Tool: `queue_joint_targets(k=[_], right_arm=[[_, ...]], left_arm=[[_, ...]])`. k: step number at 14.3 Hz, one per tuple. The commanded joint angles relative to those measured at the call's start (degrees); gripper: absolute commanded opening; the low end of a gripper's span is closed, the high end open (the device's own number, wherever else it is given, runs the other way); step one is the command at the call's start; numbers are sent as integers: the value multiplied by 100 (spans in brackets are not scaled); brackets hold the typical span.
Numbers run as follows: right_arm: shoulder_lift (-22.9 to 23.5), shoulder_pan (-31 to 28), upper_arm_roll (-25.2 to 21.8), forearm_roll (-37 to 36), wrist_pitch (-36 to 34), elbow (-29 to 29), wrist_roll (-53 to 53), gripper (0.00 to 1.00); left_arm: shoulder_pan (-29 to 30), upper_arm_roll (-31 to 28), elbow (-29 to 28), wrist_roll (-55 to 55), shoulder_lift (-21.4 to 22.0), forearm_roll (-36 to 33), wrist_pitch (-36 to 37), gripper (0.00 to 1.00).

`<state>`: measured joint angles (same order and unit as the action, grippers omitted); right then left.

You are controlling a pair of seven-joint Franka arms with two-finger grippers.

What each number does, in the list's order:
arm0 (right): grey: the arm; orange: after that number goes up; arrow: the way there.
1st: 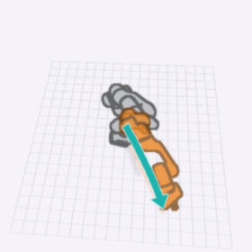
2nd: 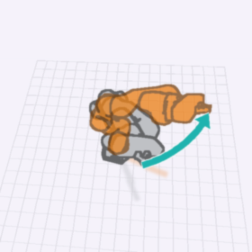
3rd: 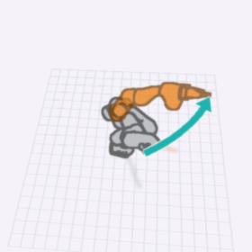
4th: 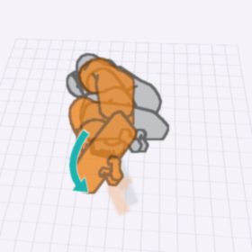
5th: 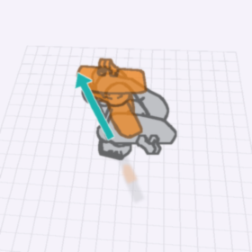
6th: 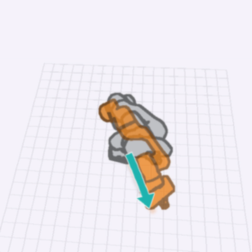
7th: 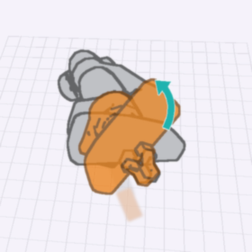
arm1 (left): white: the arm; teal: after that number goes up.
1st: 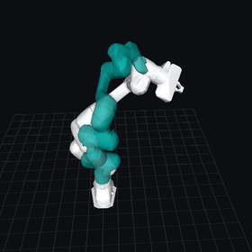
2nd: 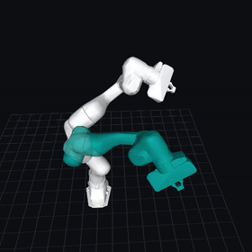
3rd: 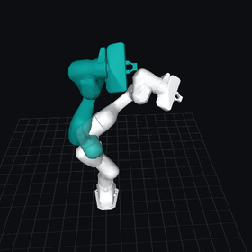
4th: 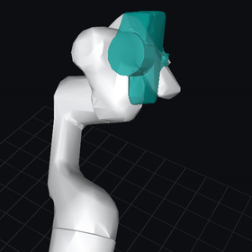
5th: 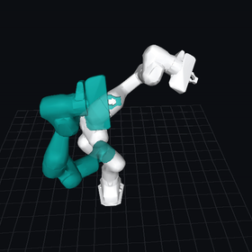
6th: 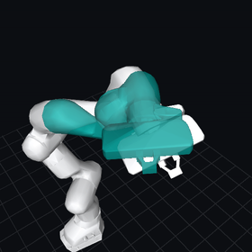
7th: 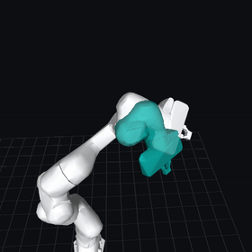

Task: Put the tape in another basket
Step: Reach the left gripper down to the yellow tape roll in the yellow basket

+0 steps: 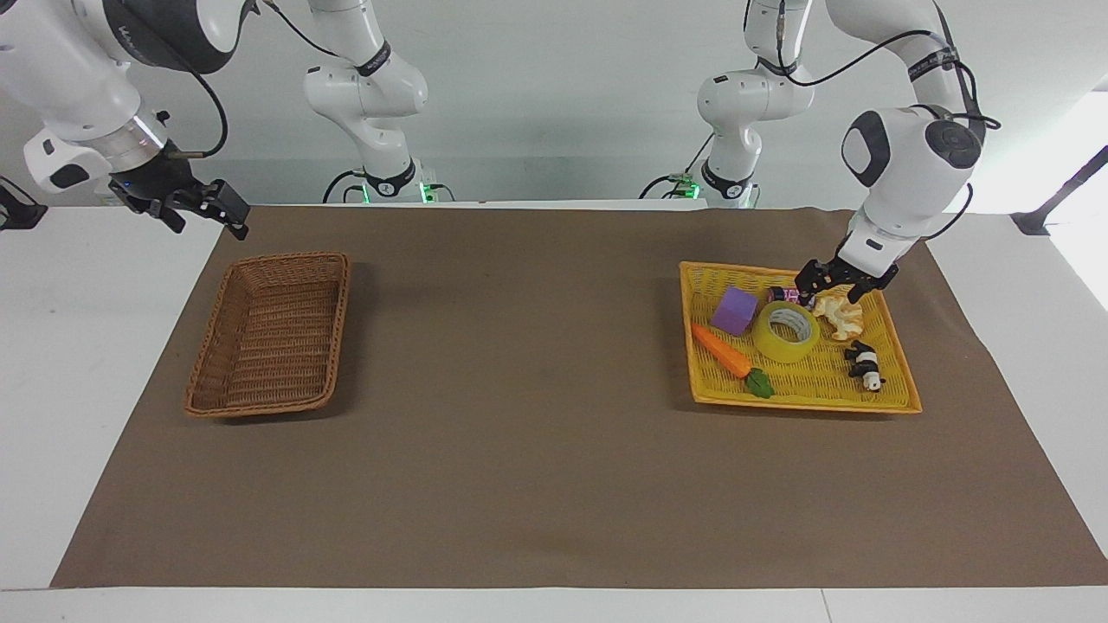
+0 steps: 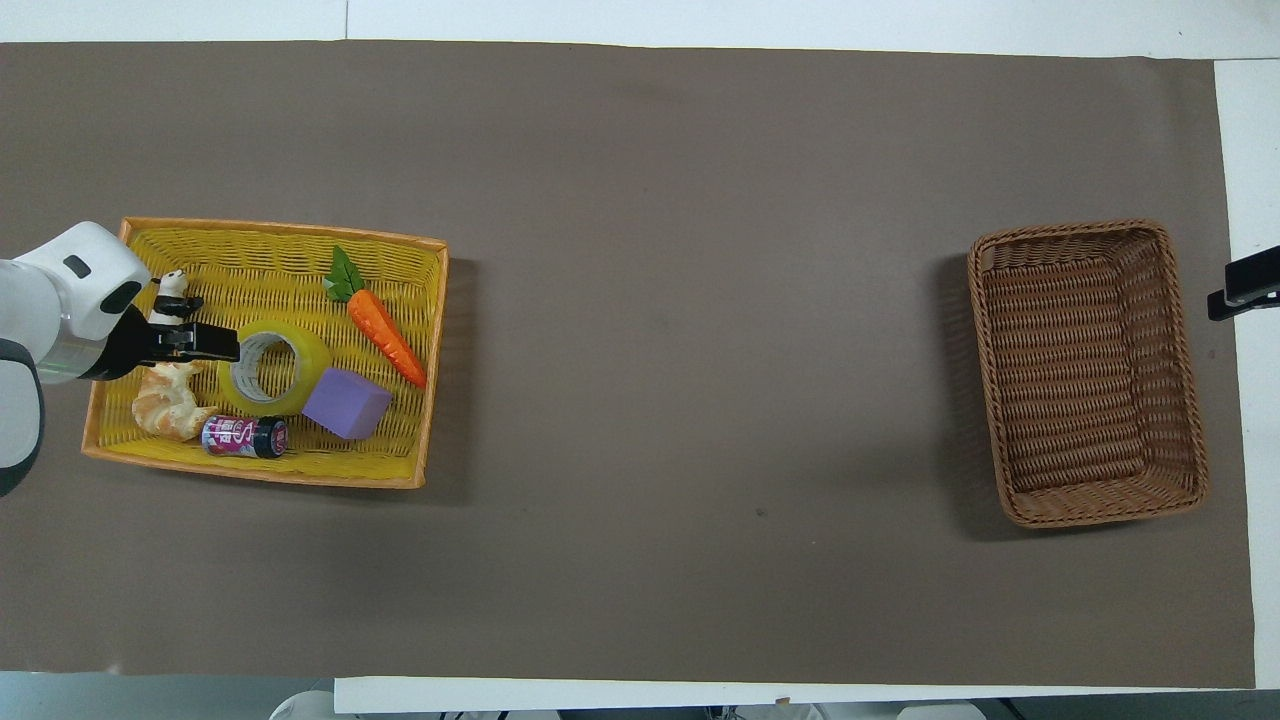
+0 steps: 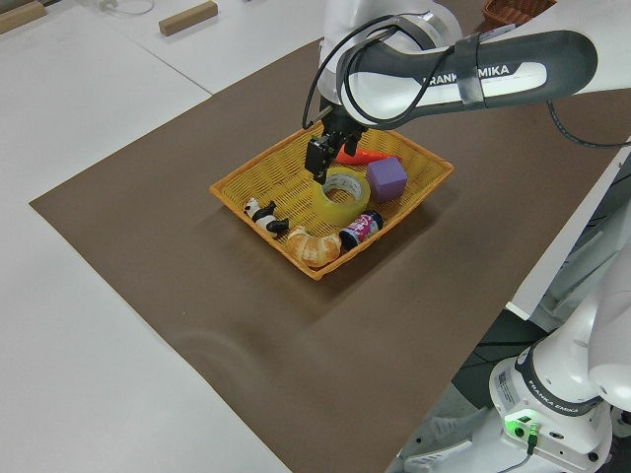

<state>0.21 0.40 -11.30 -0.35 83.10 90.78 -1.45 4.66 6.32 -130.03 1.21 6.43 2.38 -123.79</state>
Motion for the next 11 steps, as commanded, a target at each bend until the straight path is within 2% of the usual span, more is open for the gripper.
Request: queue_joint_targets(k=[1, 4, 11], right_arm=[[-126, -14, 14, 18, 40, 151, -93, 100], [-126, -14, 14, 9, 49, 151, -93, 100], [-126, -14, 14, 9, 40, 151, -93, 100]], left_arm=[[105, -8, -163, 64, -176, -62, -399, 88], [114, -8, -216, 38, -388, -62, -760, 75], [79, 1, -313, -15, -590, -62, -1041, 63]])
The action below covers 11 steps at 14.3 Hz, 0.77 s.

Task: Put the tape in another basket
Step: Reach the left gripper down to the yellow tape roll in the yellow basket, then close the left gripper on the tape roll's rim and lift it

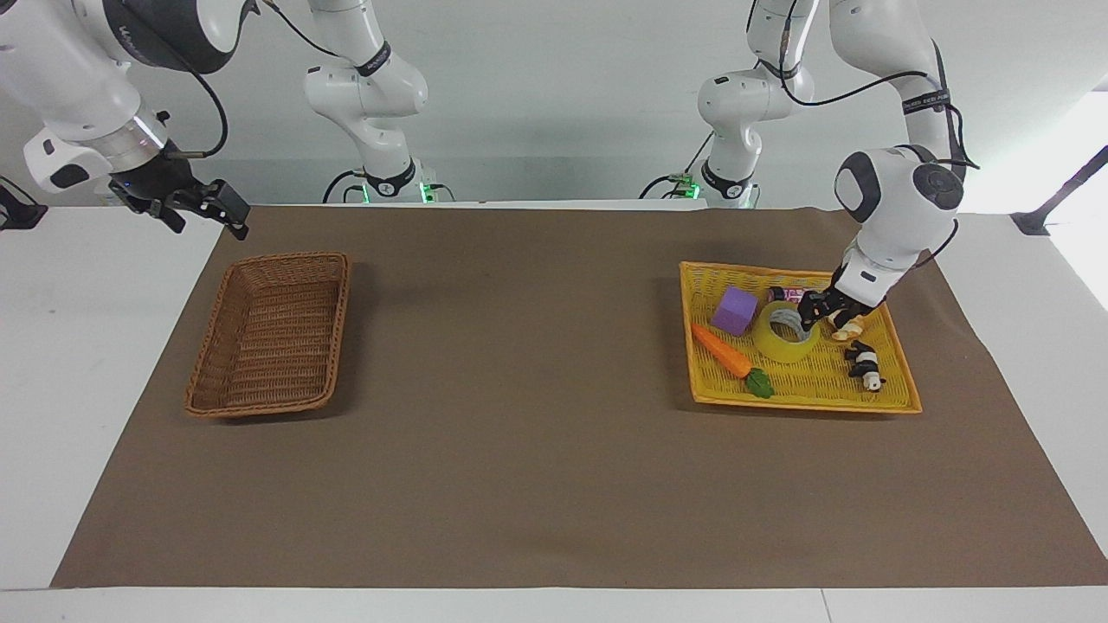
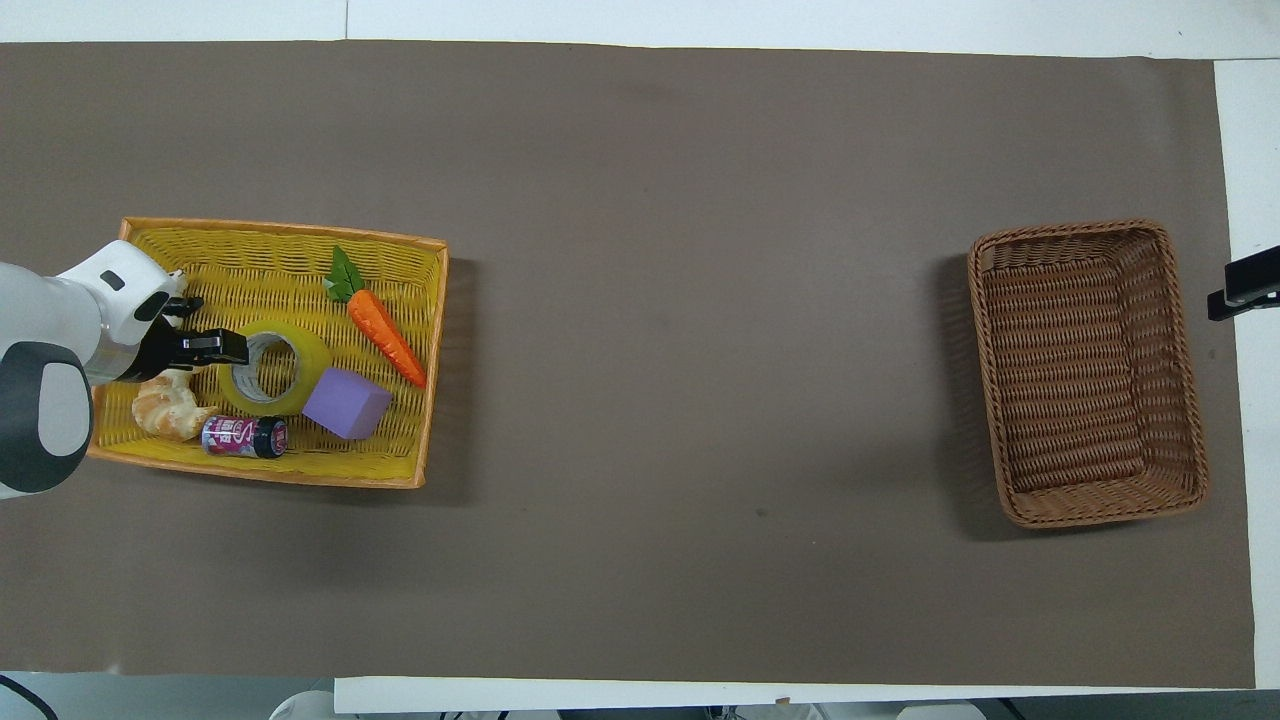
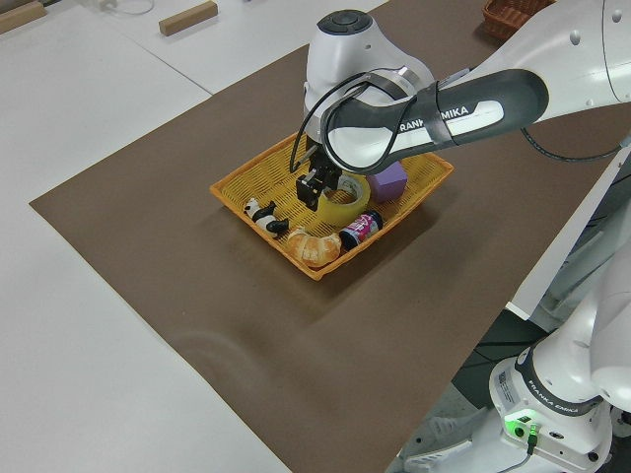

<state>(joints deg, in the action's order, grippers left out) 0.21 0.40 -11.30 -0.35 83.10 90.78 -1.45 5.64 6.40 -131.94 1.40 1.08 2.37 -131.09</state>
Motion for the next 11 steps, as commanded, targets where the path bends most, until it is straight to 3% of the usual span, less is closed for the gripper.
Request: queue_joint_targets(k=[1, 5, 7, 9, 11], right_arm=[[-126, -14, 14, 9, 40, 151, -93, 100], [-126, -14, 14, 18, 40, 151, -93, 100], [-126, -14, 14, 9, 49, 151, -93, 100], [-126, -14, 14, 18, 48, 151, -93, 100], [-126, -14, 14, 9, 48, 151, -93, 100]], left_arm=[[-20, -7, -130, -35, -90, -62, -364, 63], [-46, 1, -191, -52, -249, -62, -479, 60], [-64, 1, -253, -52, -249, -62, -541, 43], [-64, -7, -253, -88, -284, -62, -489, 4], [-28, -7, -227, -88, -284, -62, -462, 0]])
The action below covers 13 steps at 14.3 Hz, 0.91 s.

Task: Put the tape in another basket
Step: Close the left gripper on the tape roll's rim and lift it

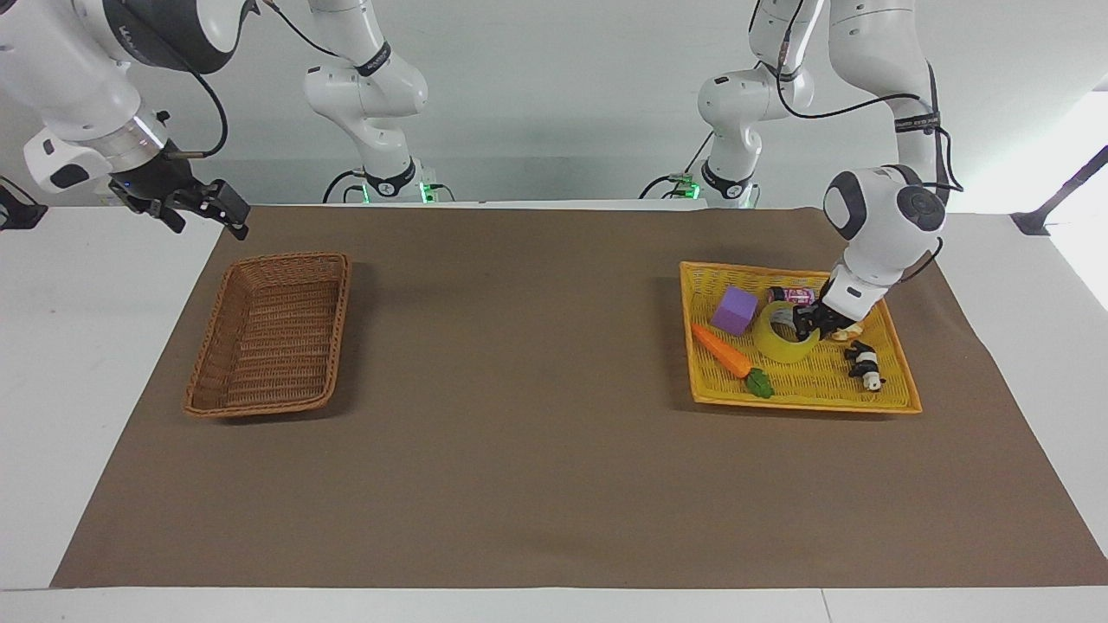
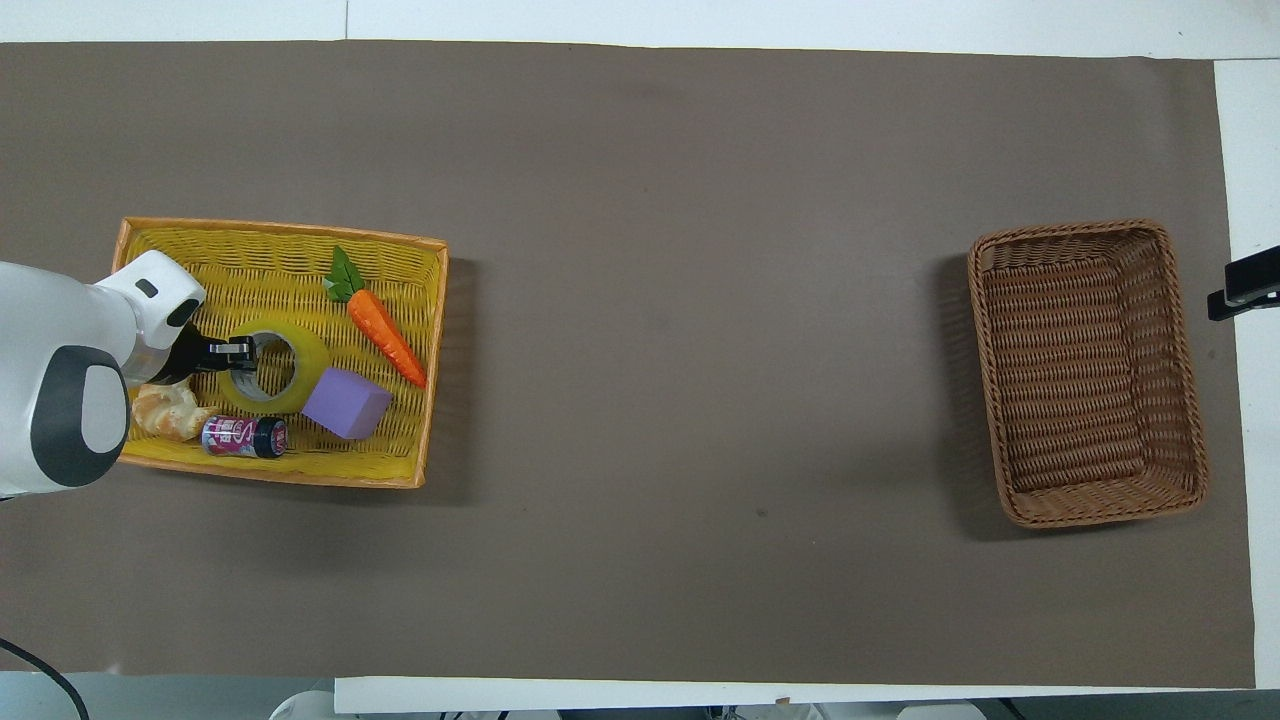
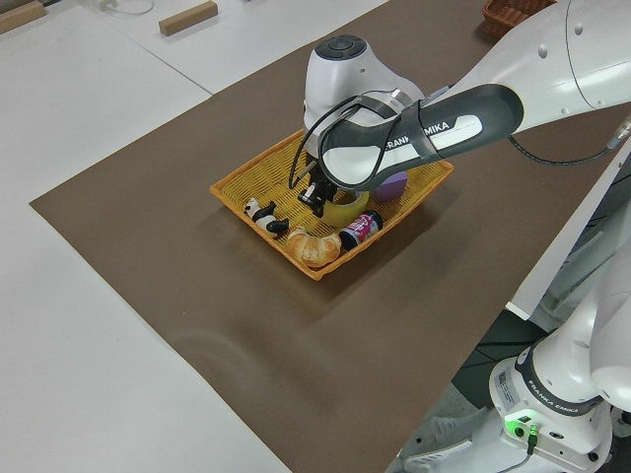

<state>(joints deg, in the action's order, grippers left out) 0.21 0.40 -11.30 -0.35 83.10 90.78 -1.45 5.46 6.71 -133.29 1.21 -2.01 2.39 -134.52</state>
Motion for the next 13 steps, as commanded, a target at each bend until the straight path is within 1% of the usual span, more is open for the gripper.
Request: queue_joint_targets(k=[1, 3, 6, 8, 10, 11, 13], right_arm=[[-135, -14, 14, 9, 40, 150, -93, 100], [-126, -14, 5, 9, 48, 150, -93, 100], [-126, -14, 5, 9, 49, 150, -93, 100], [-126, -14, 14, 9, 40, 150, -93, 100], [-126, -14, 5, 18, 40, 150, -93, 100], [-135, -14, 14, 18, 48, 150, -93, 100], [-135, -14, 14, 18, 40, 150, -93, 100]], left_arm=[[-18, -38, -39, -68, 17, -64, -49, 0], [-45, -38, 258, -68, 26, -64, 249, 0], [-123, -21, 1363, -86, -18, -29, 1424, 0], [-342, -12, 1884, -522, -54, 15, 1962, 0], [-763, -3, 2035, -1251, -19, 198, 2044, 0], [-1070, -12, 2062, -1690, -1, 400, 2035, 0], [-1712, -3, 2062, -2631, 8, 525, 1983, 0]])
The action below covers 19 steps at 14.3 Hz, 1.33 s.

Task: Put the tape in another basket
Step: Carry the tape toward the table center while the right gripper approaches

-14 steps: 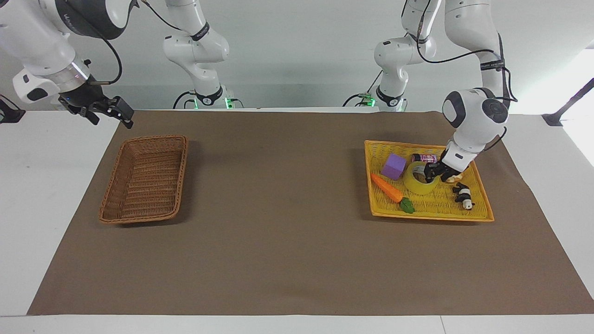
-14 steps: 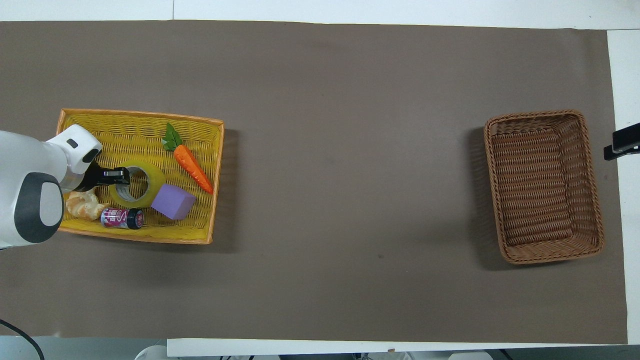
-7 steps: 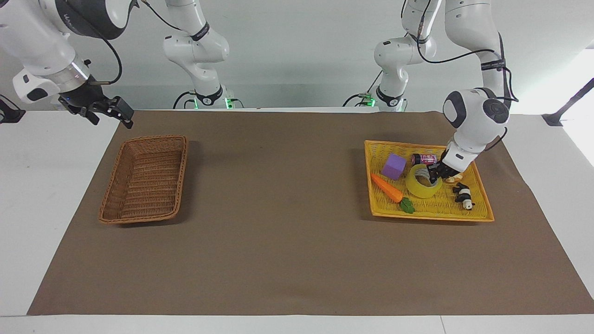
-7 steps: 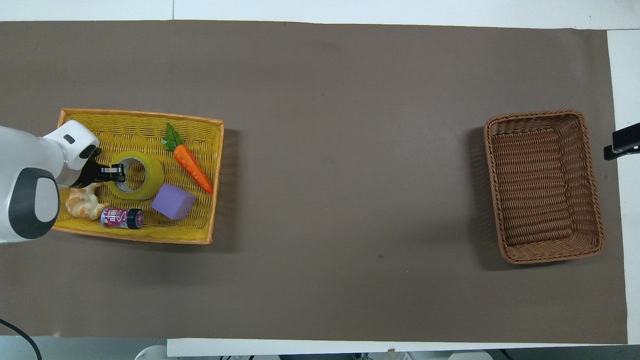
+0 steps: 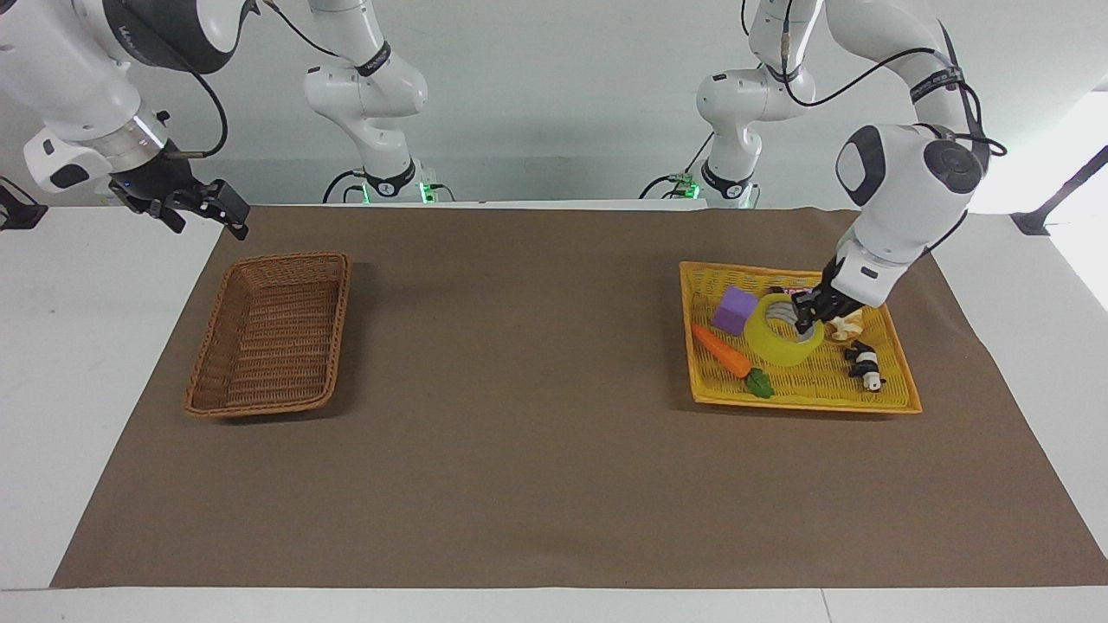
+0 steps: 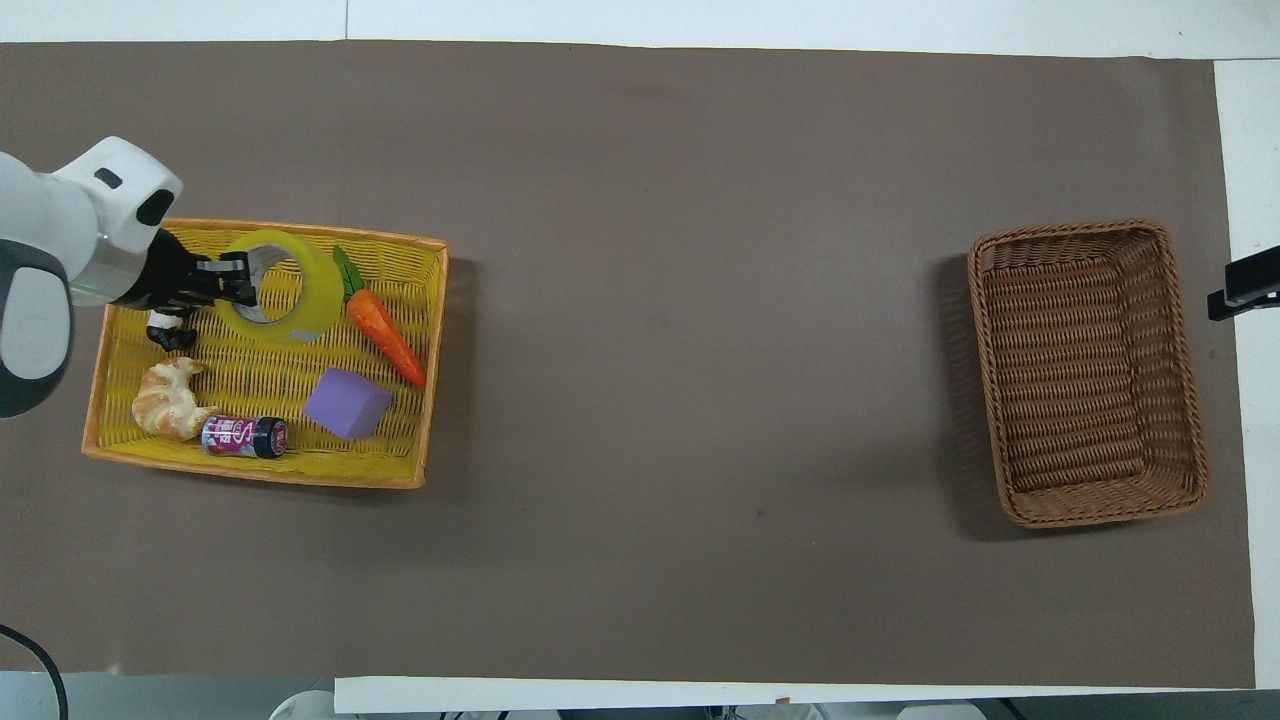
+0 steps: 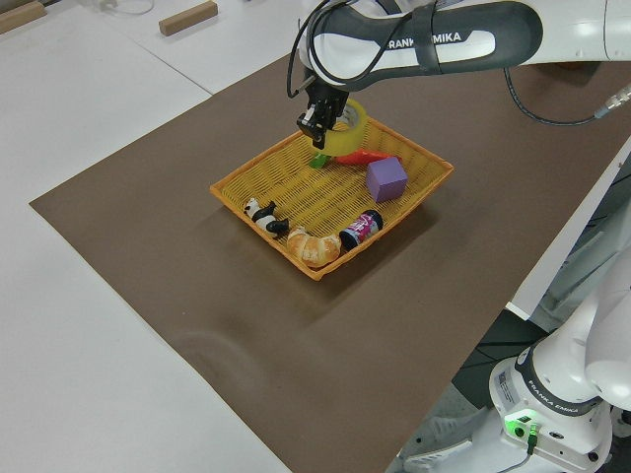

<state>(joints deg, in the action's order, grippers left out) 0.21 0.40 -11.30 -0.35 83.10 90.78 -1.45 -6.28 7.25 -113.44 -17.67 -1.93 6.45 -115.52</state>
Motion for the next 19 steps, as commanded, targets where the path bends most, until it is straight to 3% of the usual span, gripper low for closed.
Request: queue_joint_targets(k=[1, 4, 8, 13, 15, 17, 19], right_arm=[[-126, -14, 5, 9, 48, 150, -93, 100], [-135, -14, 14, 18, 40, 150, -93, 100], [-143, -40, 14, 26, -39, 159, -171, 100], [-232, 64, 303, 140, -162, 142, -381, 100], [-223, 21, 295, 1242, -49, 185, -444, 100], [-240, 73, 295, 1799, 162, 334, -435, 100], [-371, 74, 304, 2728, 408, 763, -453, 100]], left_arm=[[-715, -48, 76, -894, 8, 337, 65, 0], [-1050, -48, 172, -913, 17, 1550, 56, 0], [-1973, -57, 532, -1702, -44, 1755, -196, 0], [-2026, -39, 594, -1748, -27, 1728, -339, 0], [-2053, -39, 577, -1731, 34, 1728, -296, 0], [-2062, -48, 577, -1739, 61, 1728, -295, 0], [-2053, -48, 568, -1739, 61, 1728, -287, 0]])
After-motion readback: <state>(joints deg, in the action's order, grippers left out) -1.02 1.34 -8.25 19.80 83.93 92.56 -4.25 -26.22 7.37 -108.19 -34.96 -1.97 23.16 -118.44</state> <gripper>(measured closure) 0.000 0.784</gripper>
